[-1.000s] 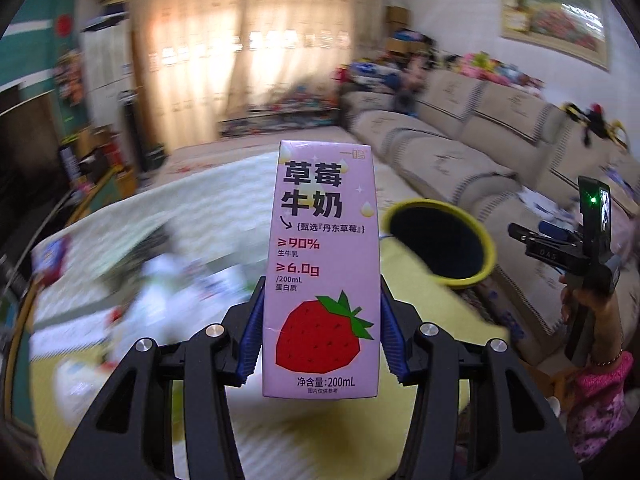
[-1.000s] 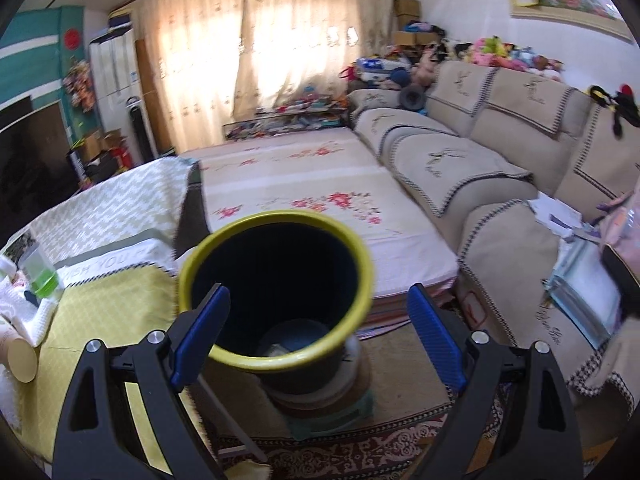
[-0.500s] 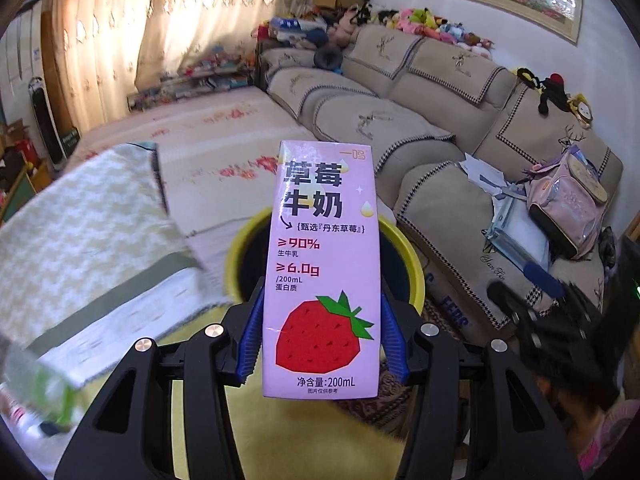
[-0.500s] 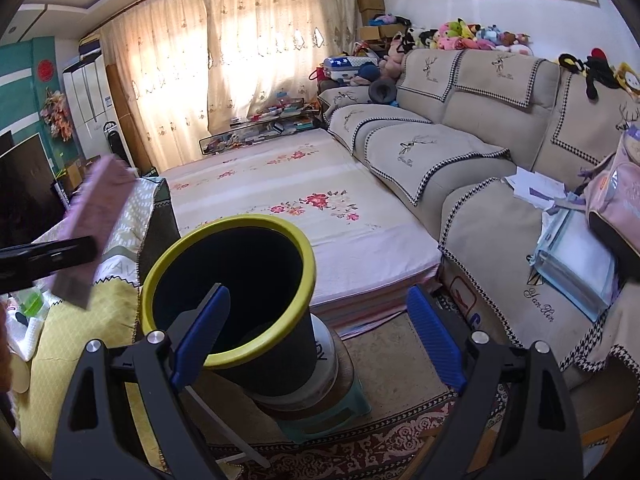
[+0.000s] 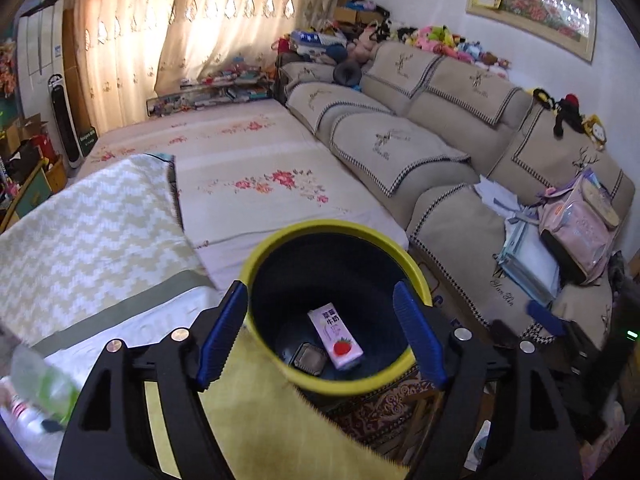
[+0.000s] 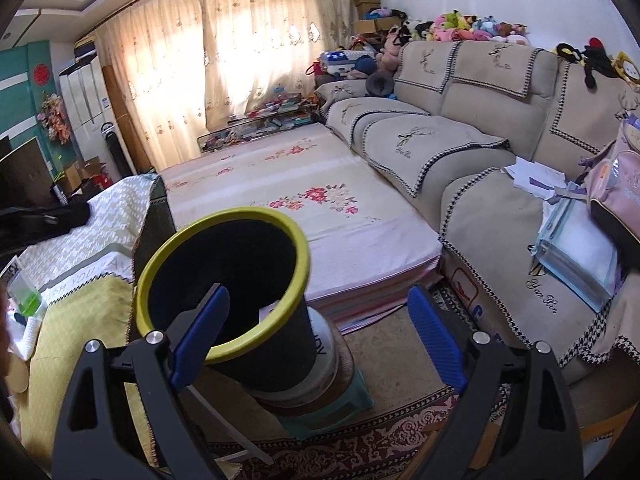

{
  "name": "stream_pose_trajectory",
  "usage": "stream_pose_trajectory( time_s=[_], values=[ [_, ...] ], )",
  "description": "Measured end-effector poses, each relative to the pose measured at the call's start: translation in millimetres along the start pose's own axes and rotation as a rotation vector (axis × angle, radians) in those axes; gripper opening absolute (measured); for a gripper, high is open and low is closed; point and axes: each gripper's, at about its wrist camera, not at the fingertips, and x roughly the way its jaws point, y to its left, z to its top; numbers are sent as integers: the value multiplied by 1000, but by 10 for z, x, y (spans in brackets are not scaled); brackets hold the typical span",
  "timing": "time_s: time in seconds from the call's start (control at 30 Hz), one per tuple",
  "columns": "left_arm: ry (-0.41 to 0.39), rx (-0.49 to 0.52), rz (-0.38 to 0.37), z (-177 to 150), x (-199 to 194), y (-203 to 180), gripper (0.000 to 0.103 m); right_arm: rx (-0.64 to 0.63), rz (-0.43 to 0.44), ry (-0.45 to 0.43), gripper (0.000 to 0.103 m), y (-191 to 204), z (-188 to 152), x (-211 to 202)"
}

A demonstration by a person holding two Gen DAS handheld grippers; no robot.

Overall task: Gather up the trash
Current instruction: 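Grasp the pink strawberry milk carton with the left gripper and drop it into the bin, then return the right gripper to the table and grasp the white paper cup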

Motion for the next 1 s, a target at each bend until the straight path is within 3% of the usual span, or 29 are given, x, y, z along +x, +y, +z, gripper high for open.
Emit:
stream_pose_trajectory(
  time_s=[0.23,0.4,0.6,0.8,1.0],
  values=[
    [-123,-7,66,-294,-1024,311,87,-80,104,15,86,438,-42,-17],
    [-184,-86,197,-601,-1724,818,90,-190,222,34,86,1008,-141,-91],
    [-210,-197,388,-1126,-2391,1491,90,-334,437,75,86,1848,-379,-288],
    [-223,-319,488,-1605,-2793,2015,90,-419,604,93,86,2440,-565,-572],
    [-237,-368,523,-1884,-2972,2247,90,-451,640,126,89,2896,-776,-729]
  ],
)
